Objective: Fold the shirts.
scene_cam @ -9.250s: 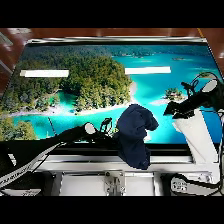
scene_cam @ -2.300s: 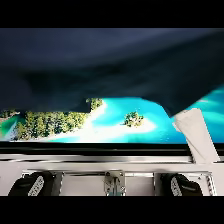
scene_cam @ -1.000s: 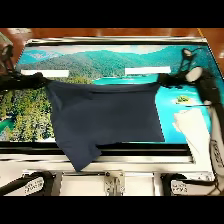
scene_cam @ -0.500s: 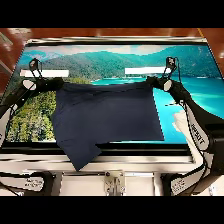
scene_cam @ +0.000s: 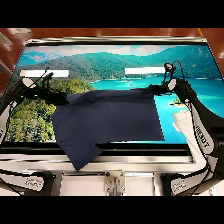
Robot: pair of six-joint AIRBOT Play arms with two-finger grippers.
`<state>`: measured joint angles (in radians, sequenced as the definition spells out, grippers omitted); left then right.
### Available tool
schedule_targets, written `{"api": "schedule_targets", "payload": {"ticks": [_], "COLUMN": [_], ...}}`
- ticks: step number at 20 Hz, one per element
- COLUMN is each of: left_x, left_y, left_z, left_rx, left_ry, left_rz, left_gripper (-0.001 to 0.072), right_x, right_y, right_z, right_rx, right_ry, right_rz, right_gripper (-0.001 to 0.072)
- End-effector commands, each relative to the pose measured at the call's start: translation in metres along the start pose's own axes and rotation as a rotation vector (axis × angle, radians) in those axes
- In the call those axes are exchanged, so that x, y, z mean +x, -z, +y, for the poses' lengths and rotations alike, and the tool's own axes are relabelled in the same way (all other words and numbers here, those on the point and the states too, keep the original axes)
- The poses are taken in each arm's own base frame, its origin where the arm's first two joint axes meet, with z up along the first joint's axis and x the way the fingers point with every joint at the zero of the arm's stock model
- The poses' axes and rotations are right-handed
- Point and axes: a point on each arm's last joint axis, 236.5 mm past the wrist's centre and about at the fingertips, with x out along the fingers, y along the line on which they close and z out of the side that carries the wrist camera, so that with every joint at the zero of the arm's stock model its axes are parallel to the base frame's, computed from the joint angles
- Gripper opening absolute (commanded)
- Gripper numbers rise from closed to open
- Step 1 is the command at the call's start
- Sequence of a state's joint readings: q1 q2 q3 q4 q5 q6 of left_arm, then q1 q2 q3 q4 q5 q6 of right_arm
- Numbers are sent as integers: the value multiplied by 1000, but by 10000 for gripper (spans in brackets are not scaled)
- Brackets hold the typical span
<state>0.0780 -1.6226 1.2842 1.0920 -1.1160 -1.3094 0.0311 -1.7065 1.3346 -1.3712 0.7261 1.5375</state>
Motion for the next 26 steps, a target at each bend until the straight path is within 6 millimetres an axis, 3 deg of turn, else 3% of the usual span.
{"api": "schedule_targets", "payload": {"ticks": [1, 4, 13, 14, 15, 16, 18, 21, 23, 24, 26], "left_x": [-3, 1, 16, 14, 11, 5, -18, -69, -101, -110, -106], "left_y": [50, 54, 41, 42, 45, 52, 64, 74, 85, 100, 152], "left_z": [21, 34, 48, 50, 51, 52, 55, 60, 59, 52, 34], "left_rx": [-44, -65, -77, -85, -94, -104, -137, -185, -206, -212, -211], "left_ry": [-83, -126, -146, -145, -142, -134, -113, -101, -100, -72, -6], "left_rz": [210, 231, 182, 184, 198, 233, 306, 298, 238, 222, 235], "left_gripper": [41, 41, 48, 194, 454, 661, 652, 647, 647, 647, 647], "right_x": [-3, 7, 14, 14, 13, 9, -13, -78, -121, -139, -168], "right_y": [56, 69, 61, 61, 62, 65, 65, 55, 53, 58, 76], "right_z": [-12, -20, -20, -19, -15, -11, -18, -49, -58, -63, -77], "right_rx": [0, -7, -2, 3, 13, 2, -78, -150, -141, -129, -71], "right_ry": [35, 59, 58, 53, 38, 22, 47, 156, 146, 132, 129], "right_rz": [238, 283, 246, 245, 249, 272, 315, 335, 324, 337, 398], "right_gripper": [67, 67, 69, 149, 392, 546, 556, 556, 556, 556, 551]}}
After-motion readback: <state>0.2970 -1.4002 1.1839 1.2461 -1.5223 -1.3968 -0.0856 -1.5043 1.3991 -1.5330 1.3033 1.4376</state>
